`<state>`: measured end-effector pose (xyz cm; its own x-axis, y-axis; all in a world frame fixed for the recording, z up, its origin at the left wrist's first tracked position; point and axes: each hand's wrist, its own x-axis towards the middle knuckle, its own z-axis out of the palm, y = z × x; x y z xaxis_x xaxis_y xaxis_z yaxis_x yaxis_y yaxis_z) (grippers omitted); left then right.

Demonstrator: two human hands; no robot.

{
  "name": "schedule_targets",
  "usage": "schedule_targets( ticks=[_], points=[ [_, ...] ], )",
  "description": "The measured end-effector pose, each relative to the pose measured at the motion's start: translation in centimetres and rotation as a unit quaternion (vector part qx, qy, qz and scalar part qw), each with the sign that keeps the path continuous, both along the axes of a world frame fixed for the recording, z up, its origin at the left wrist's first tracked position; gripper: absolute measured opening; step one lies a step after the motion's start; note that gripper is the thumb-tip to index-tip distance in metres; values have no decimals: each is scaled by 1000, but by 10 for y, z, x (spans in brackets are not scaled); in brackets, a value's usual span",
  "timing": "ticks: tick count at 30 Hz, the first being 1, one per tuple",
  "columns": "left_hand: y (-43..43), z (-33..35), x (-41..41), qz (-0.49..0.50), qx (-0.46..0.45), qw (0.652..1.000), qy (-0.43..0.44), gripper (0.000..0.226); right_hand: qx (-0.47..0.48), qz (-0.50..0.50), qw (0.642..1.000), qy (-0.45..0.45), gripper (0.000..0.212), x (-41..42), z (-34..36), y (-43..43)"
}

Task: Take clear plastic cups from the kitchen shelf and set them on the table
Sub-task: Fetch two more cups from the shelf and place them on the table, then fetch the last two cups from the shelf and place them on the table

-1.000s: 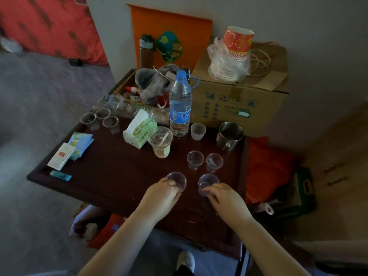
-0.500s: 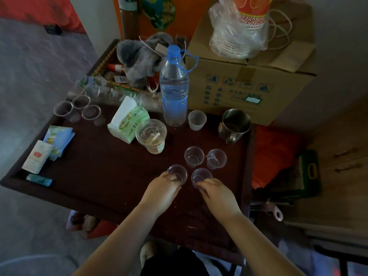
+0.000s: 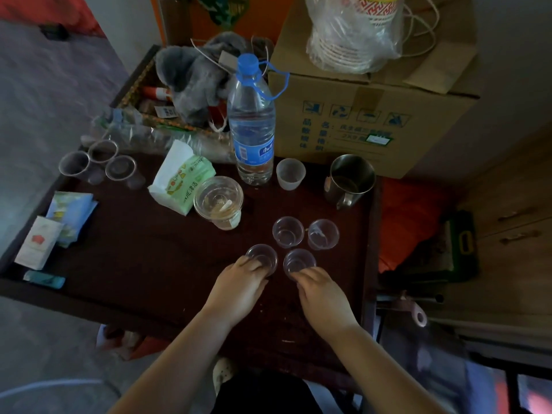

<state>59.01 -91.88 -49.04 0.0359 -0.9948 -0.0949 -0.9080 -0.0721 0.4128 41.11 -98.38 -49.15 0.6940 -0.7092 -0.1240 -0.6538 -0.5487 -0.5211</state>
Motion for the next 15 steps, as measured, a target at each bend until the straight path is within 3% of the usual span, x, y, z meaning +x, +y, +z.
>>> schedule_targets(
  ticks=[15],
  points=[
    [9, 30, 2, 9, -70, 997, -7, 25, -46, -46, 998, -14, 29, -2, 20, 9]
  ],
)
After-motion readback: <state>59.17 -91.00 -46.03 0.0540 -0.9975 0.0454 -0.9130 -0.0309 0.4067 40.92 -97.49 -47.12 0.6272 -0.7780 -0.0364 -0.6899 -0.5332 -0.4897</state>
